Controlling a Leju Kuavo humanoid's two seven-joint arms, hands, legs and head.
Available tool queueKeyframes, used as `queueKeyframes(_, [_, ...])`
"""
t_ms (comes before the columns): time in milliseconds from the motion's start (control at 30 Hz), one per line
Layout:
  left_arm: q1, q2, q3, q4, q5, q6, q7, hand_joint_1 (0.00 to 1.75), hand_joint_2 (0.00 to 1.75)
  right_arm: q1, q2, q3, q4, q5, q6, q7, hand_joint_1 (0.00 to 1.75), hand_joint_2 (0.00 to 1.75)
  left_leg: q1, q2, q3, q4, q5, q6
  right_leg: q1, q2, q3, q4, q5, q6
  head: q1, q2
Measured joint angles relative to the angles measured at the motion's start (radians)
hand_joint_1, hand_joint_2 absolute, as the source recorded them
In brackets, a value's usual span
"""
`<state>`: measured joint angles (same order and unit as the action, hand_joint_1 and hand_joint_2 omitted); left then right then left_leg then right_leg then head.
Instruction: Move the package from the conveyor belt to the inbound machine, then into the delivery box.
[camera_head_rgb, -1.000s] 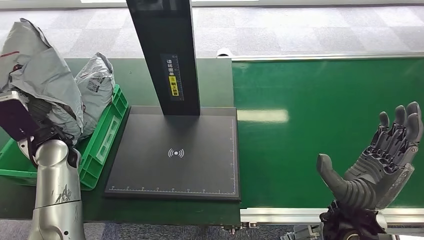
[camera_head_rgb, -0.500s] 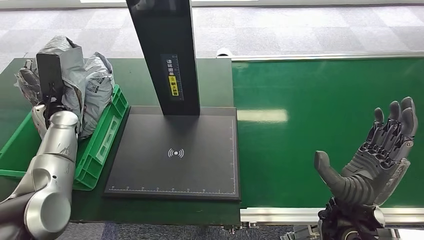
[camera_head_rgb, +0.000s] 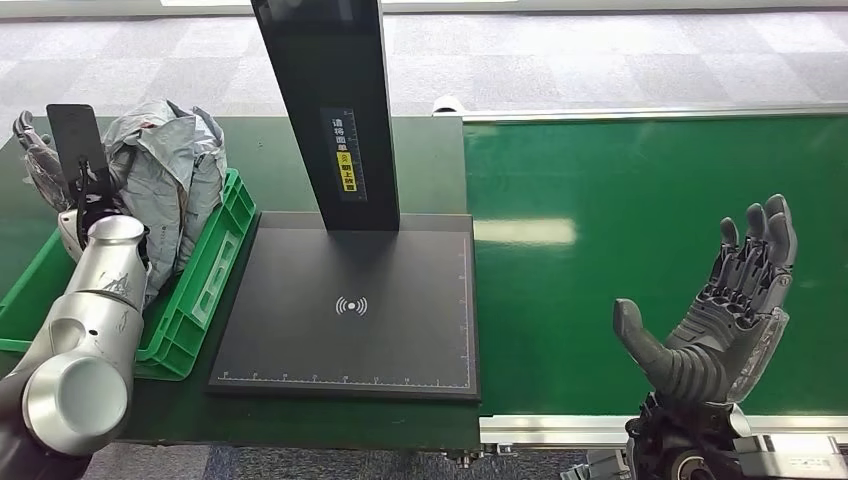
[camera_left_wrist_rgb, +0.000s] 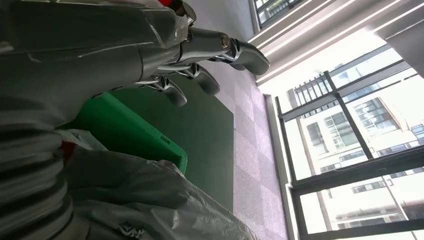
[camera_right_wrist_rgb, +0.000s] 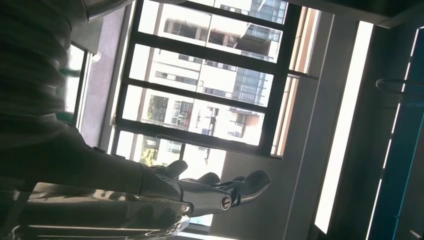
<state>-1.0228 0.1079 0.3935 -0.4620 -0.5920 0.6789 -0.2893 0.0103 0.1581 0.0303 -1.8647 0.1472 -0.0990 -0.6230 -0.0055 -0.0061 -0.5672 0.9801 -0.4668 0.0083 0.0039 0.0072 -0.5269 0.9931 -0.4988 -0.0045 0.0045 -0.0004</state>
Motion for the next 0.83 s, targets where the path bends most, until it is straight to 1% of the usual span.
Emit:
queueKeyframes(100, [-0.012,-0.004,0.041,0.007,0.109,-0.048,-0.065,0.0,0.0,0.005,-0.004,0.0,0.005,-0.001,-0.013,0.003,0.0,1.75,0.0,0.0,0.0,0.0,0.0,0.0,0.0,0.0,0.0,0.0,0.0,0.0,0.0,0.0])
queueKeyframes(233, [-0.017,-0.017,0.094,-0.022,0.307,-0.175,-0.18,0.0,0.0,0.007,-0.007,0.0,0.014,-0.001,-0.025,0.004,0.0,1.75,0.0,0.0,0.0,0.0,0.0,0.0,0.0,0.0,0.0,0.0,0.0,0.0,0.0,0.0])
queueKeyframes(300, [-0.003,-0.034,0.099,-0.094,0.402,-0.225,-0.224,0.0,0.0,0.007,-0.006,0.001,0.019,0.0,-0.032,0.005,0.0,1.75,0.0,0.0,0.0,0.0,0.0,0.0,-0.001,0.0,0.0,0.0,0.0,0.0,0.0,0.0])
queueKeyframes(400, [0.026,-0.063,0.081,-0.227,0.472,-0.24,-0.227,0.0,0.0,0.007,-0.006,0.002,0.026,0.002,-0.038,0.008,0.0,1.75,0.0,0.0,0.0,0.0,0.0,0.0,-0.001,0.0,0.0,0.0,0.0,0.0,0.0,0.0])
queueKeyframes(433, [0.042,-0.072,0.071,-0.272,0.489,-0.242,-0.244,0.0,0.0,0.007,-0.006,0.003,0.028,0.002,-0.038,0.011,0.0,1.75,0.0,0.0,0.0,0.0,0.0,0.0,-0.001,0.0,0.0,0.0,0.0,0.0,0.0,0.0])
queueKeyframes(500, [0.11,-0.096,0.027,-0.416,0.517,-0.238,-0.321,0.0,0.0,0.009,-0.006,0.009,0.035,0.003,-0.035,0.022,0.0,1.75,0.0,0.001,0.0,0.0,0.0,0.0,-0.001,0.002,0.0,0.0,0.0,0.0,0.0,0.0])
queueKeyframes(567, [0.23,-0.127,-0.063,-0.641,0.493,-0.192,-0.39,0.0,0.0,0.009,-0.006,0.023,0.054,0.001,-0.025,0.037,0.0,1.75,-0.001,0.002,0.0,0.0,-0.001,0.0,-0.001,0.003,-0.001,0.0,0.0,0.0,0.0,0.0])
queueKeyframes(667, [0.418,-0.152,-0.249,-0.966,0.374,-0.067,-0.413,0.0,0.0,0.002,-0.007,0.053,0.098,-0.004,-0.018,0.052,0.0,1.75,-0.001,-0.001,-0.001,0.0,-0.002,0.0,-0.001,0.001,-0.001,-0.001,-0.001,0.001,0.0,0.0])
queueKeyframes(733, [0.532,-0.154,-0.375,-1.13,0.27,-0.011,-0.415,0.0,0.0,0.0,-0.009,0.076,0.13,-0.01,-0.017,0.062,0.0,1.75,-0.001,-0.001,-0.001,0.0,-0.002,0.001,-0.001,0.0,-0.001,-0.001,-0.001,0.001,0.0,0.0])
queueKeyframes(800, [0.628,-0.153,-0.489,-1.234,0.229,0.005,-0.416,0.0,0.87,0.005,-0.011,0.093,0.159,-0.016,-0.019,0.068,0.0,1.75,-0.001,-0.001,-0.001,0.0,-0.003,0.001,-0.001,0.0,-0.001,-0.002,-0.002,0.001,0.0,0.0])
queueKeyframes(833, [0.65,-0.152,-0.517,-1.255,0.228,0.007,-0.416,0.0,1.16,0.006,-0.011,0.097,0.166,-0.017,-0.02,0.069,0.0,1.75,-0.001,-0.001,-0.001,0.0,-0.003,0.001,-0.001,0.0,-0.001,-0.002,-0.002,0.001,0.0,0.0])
